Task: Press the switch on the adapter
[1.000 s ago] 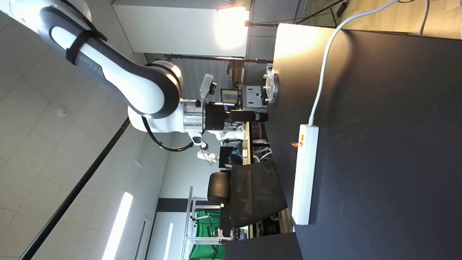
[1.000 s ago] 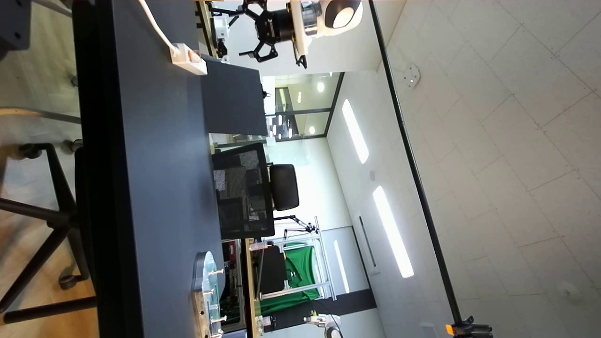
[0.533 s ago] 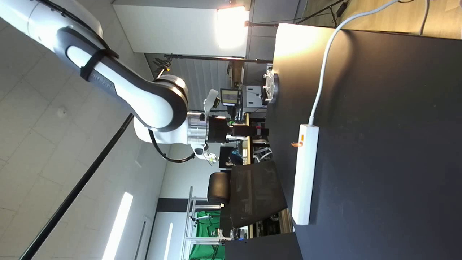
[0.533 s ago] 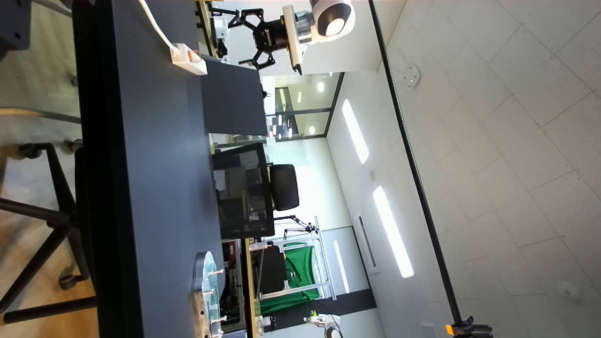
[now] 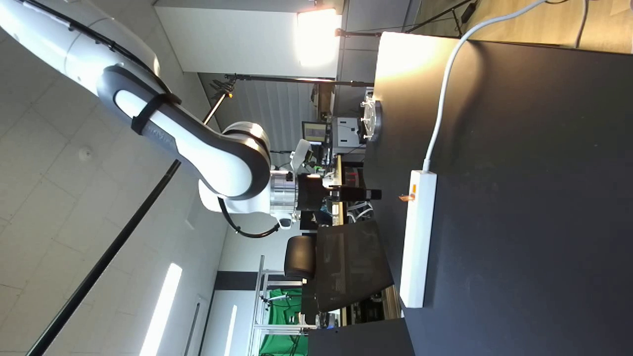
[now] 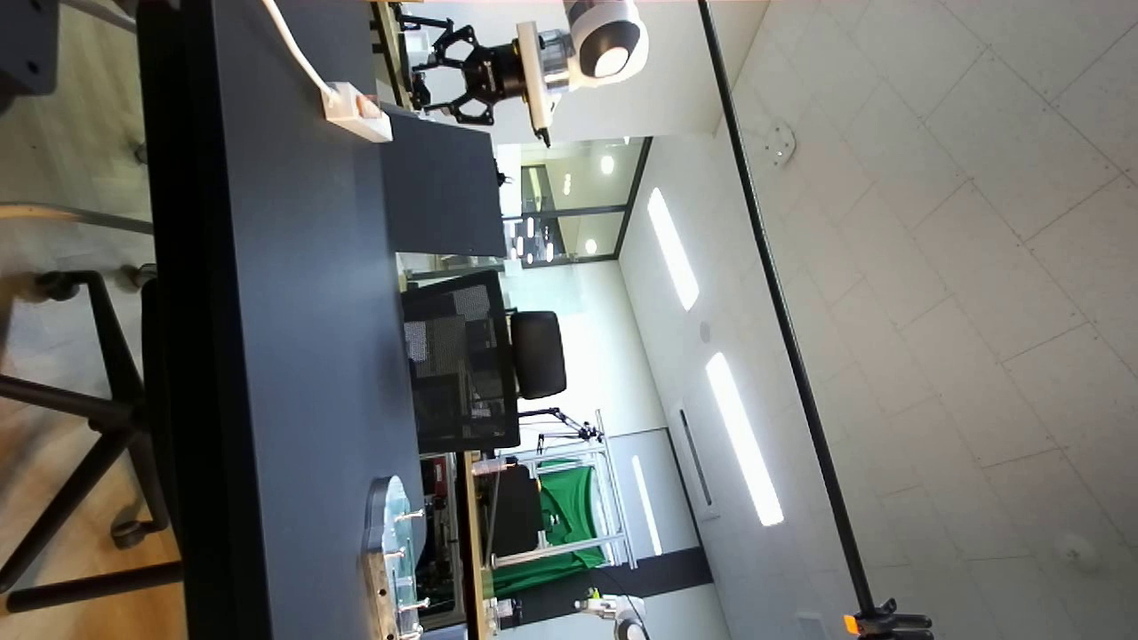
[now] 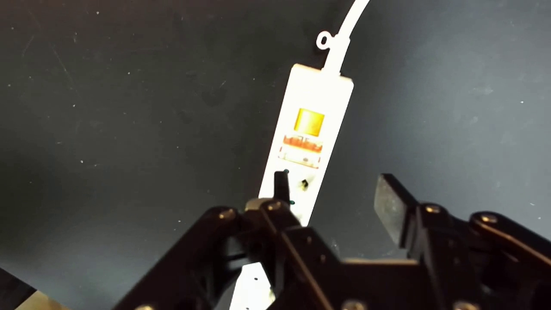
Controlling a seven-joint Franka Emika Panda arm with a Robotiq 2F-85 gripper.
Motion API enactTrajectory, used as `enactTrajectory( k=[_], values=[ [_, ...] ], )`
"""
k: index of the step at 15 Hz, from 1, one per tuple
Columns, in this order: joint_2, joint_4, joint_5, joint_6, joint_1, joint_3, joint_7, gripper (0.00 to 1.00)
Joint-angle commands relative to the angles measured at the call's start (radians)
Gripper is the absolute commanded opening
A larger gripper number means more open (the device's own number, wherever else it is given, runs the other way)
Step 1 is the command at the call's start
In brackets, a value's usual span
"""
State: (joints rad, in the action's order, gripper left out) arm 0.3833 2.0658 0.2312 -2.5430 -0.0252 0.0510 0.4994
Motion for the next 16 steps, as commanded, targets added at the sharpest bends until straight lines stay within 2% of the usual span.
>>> enactTrajectory(
  k=[1,4,5,10,16],
  values=[
    [0.016,-0.036,0.022,0.048,0.020,-0.028,-0.107,0.25],
    [0.012,-0.015,0.023,0.032,0.029,-0.043,-0.188,0.05],
    [0.016,-0.009,0.030,0.024,0.039,-0.052,-0.233,0.01],
    [0.037,0.010,0.059,0.006,0.083,-0.087,-0.389,0.00],
    [0.058,0.019,0.141,-0.024,0.132,-0.141,-0.510,0.00]
  ],
)
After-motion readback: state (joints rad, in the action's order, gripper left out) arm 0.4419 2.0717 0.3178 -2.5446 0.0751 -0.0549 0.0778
